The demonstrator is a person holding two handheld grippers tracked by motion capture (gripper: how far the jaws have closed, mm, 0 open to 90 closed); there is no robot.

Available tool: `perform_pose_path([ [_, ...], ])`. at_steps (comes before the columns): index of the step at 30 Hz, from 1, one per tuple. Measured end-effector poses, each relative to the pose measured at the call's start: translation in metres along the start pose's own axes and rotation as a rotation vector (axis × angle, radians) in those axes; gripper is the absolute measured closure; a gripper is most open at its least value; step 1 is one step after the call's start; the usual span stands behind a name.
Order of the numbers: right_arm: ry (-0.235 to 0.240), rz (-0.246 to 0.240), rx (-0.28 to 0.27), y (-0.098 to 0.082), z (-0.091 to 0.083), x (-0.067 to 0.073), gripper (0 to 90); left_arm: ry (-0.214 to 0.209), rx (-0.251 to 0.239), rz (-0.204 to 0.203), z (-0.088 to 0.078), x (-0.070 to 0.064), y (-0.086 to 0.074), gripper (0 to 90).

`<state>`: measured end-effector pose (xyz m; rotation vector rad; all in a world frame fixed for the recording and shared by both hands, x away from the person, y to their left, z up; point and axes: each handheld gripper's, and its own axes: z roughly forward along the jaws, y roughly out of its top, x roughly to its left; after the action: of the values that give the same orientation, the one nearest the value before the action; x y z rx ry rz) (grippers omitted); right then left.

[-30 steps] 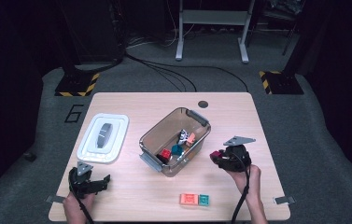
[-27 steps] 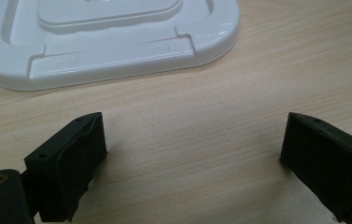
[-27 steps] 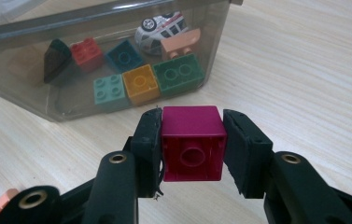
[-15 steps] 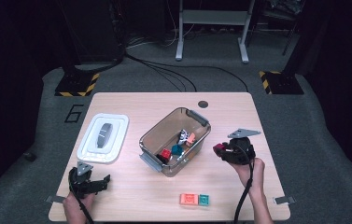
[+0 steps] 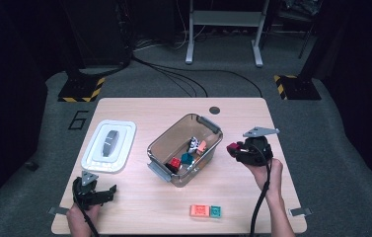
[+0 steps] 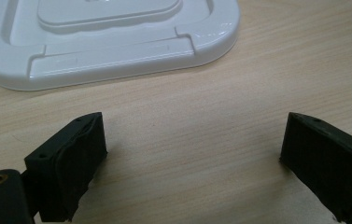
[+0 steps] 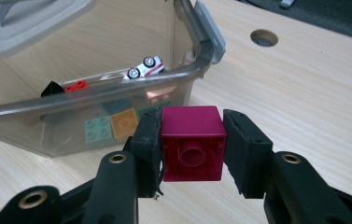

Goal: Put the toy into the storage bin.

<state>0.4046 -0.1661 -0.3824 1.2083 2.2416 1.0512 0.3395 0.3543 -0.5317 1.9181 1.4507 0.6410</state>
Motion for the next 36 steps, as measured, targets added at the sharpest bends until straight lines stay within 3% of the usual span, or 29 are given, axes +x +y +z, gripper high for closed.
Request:
perform_pose_path([
  [13,0.017,-0.056,-0.033,0.037,-0.004,0.012,58.7,-0.001,0.0,0.0,0.0,0.0,0.0,6.7],
  [23,0.066,-0.093,-0.025,0.055,0.012,0.031,58.6,0.0,0.0,0.001,0.0,0.0,0.0,6.6],
  [36,0.137,-0.138,0.02,0.06,0.039,0.062,58.6,0.0,0.0,-0.001,0.0,0.0,0.0,6.7],
])
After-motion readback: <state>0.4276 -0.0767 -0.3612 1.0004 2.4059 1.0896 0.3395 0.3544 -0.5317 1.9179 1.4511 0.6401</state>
